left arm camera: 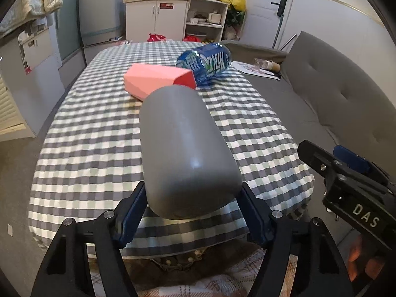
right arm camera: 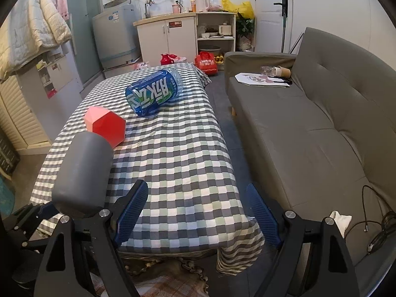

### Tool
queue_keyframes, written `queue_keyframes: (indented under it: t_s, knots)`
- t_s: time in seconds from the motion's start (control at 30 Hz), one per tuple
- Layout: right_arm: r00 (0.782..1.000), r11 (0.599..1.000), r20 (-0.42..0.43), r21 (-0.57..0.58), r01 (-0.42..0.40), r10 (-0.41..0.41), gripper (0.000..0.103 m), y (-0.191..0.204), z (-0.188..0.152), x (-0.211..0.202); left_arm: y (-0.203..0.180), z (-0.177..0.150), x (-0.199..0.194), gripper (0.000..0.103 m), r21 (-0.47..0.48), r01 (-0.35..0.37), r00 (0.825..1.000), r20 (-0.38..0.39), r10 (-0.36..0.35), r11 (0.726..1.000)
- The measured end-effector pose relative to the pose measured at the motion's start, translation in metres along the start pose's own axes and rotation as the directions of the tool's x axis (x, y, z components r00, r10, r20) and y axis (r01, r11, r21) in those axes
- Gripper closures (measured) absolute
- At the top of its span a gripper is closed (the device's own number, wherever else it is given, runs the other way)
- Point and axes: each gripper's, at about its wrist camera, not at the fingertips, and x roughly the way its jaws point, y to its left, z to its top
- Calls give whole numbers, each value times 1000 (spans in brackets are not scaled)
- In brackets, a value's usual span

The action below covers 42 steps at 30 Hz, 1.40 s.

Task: Flip cup upside down

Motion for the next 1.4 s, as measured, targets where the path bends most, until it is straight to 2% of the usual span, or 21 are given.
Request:
queue_keyframes:
  t_s: [0.23, 0.5, 0.73, 0.93, 1.0, 1.03, 1.07, 1.27, 1.4]
  knots:
    - [1000, 1000, 15, 1, -9, 9, 21, 6, 2, -12, 3, 7, -35, 29, 32, -35, 996, 84, 32, 999]
    - [999, 1000, 31, -10, -20, 20, 21, 12, 3, -22, 17, 17, -44, 30, -10, -37, 996, 84, 38, 999]
    - [1000, 1000, 17, -9, -20, 20, 21, 14, 2, -19, 26, 31, -33, 32, 2, -68, 995, 71, 68, 998]
    - [1000, 1000, 8, -12, -23, 23, 21, 16, 1, -15, 32, 31, -30, 32, 1, -52, 995, 86, 52, 999]
    - [1000, 1000, 6, -11, -25, 25, 21, 16, 1, -14, 33, 29, -29, 29, -1, -64, 993, 98, 64, 998]
    - [1000, 1000, 5, -12, -27, 27, 21, 17, 1, -13, 33, 30, -27, 21, -3, -67, 993, 96, 67, 998]
    - [1000, 1000, 4, -14, -27, 27, 21, 17, 1, -13, 35, 29, -25, 18, -5, -66, 994, 90, 66, 998]
    - [1000, 1000, -4, -16, -25, 25, 21, 18, 0, -10, 41, 24, -4, 18, -30, -47, 997, 54, 49, 998]
    - [1000, 1000, -14, -19, -24, 23, 21, 20, 0, -6, 37, 28, 10, 18, 8, -74, 996, 60, 73, 997]
